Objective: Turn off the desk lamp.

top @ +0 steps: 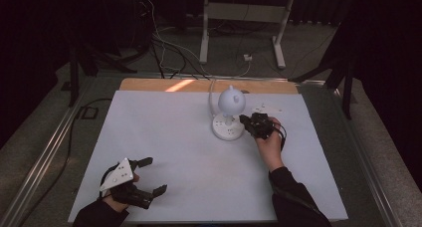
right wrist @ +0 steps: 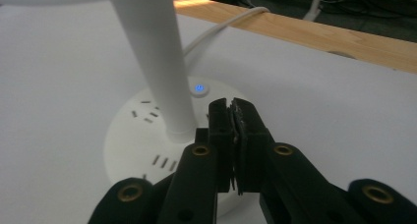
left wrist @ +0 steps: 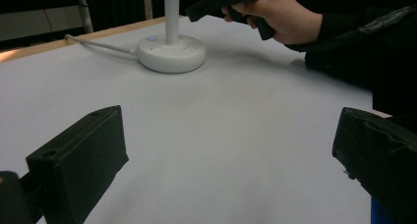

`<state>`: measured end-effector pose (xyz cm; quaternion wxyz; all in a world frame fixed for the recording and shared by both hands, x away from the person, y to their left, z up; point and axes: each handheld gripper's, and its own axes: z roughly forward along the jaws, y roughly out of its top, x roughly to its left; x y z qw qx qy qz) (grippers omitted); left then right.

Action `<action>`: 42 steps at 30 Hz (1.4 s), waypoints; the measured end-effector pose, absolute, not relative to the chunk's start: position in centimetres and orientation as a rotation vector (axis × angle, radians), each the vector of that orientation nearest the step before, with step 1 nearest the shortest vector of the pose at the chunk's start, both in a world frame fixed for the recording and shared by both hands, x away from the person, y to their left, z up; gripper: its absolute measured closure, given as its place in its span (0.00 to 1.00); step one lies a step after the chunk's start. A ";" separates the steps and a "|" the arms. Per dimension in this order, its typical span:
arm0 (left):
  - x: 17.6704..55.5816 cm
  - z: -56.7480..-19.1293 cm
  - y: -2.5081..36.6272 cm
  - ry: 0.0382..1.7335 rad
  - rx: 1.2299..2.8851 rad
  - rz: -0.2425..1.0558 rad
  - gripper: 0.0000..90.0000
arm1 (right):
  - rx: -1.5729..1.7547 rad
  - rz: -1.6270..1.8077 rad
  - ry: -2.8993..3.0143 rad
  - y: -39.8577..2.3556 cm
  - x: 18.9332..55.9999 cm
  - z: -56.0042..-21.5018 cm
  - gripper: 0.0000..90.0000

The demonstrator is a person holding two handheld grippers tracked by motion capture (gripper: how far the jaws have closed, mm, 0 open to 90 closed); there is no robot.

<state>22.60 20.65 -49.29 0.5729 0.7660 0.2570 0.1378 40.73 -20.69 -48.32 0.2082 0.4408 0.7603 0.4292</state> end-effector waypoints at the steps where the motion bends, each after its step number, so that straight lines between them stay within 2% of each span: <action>1: 22.6 -49.3 20.7 0.603 1.795 0.323 0.01 | 1.221 1.205 2.145 -20.8 40.7 -48.2 0.94; 6: 22.7 -49.3 20.7 0.608 1.790 0.325 0.01 | 1.187 1.214 2.179 -21.3 40.2 -47.9 0.76; 8: 22.7 -49.3 20.7 0.609 1.790 0.325 0.01 | 1.170 1.193 2.181 -21.3 39.9 -47.8 0.62; 10: 22.7 -49.3 20.7 0.608 1.794 0.326 0.01 | 1.172 1.196 2.183 -21.5 39.6 -47.7 0.42; 12: 22.7 -49.3 20.7 0.609 1.795 0.326 0.01 | 1.185 1.187 2.210 -21.6 39.5 -47.7 0.35; 14: 22.6 -49.3 20.8 0.612 1.796 0.327 0.01 | 1.176 1.164 2.229 -21.7 39.2 -47.8 0.17; 16: 22.6 -49.3 20.8 0.611 1.792 0.329 0.01 | 1.172 1.167 2.250 -21.8 38.9 -47.7 0.14; 18: 22.4 -49.3 20.8 0.609 1.792 0.331 0.01 | 1.153 1.199 2.264 -22.1 38.5 -47.5 0.03; 27: 22.3 -49.2 20.9 0.599 1.795 0.334 0.01 | 1.041 1.363 2.275 -23.9 35.8 -46.1 0.00; 42: 22.3 -49.2 20.8 0.597 1.796 0.332 0.01 | 1.066 1.293 2.268 -27.1 31.3 -46.9 0.00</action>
